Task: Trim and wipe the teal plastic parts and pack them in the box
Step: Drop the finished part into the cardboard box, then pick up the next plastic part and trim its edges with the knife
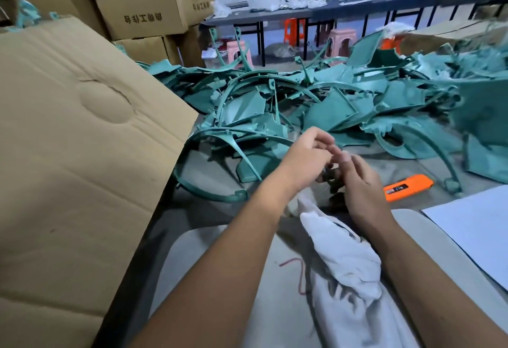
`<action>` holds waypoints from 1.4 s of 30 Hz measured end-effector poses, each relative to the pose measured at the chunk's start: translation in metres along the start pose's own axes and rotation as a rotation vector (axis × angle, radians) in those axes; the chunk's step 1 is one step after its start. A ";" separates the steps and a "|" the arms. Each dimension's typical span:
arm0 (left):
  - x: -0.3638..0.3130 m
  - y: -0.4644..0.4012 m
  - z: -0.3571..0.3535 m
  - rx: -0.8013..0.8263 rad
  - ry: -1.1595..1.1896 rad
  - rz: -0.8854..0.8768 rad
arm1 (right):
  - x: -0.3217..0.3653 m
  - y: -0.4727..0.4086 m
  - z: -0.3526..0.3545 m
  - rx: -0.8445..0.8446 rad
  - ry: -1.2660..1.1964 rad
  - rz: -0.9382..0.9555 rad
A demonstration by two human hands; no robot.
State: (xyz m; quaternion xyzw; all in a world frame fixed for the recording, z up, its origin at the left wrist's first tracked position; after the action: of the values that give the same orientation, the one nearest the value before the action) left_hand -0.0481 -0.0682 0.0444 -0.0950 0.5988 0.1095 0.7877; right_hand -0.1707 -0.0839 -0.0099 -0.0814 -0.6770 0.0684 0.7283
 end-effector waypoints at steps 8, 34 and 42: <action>-0.010 0.032 0.068 -0.647 -0.879 -0.321 | 0.005 0.001 0.000 -0.088 0.362 0.371; 0.026 0.009 0.101 -0.867 -0.116 -0.050 | 0.024 0.010 0.011 -0.345 0.195 0.533; 0.014 0.004 0.072 -0.421 0.826 0.297 | 0.028 0.013 0.006 -0.097 0.240 0.592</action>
State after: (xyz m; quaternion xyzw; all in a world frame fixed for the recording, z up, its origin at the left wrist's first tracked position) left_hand 0.0205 -0.0439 0.0499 -0.2014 0.8333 0.2928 0.4235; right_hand -0.1744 -0.0655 0.0152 -0.3170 -0.5358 0.2347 0.7465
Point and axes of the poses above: each hand's wrist, its own y-axis away from the middle knuckle, its own z-axis out of the back of the hand, x = y × z, the point moved 4 cm from there along -y, towards the middle knuckle, and after that the axes turned 10 degrees about -x, right-handed, at the moved point
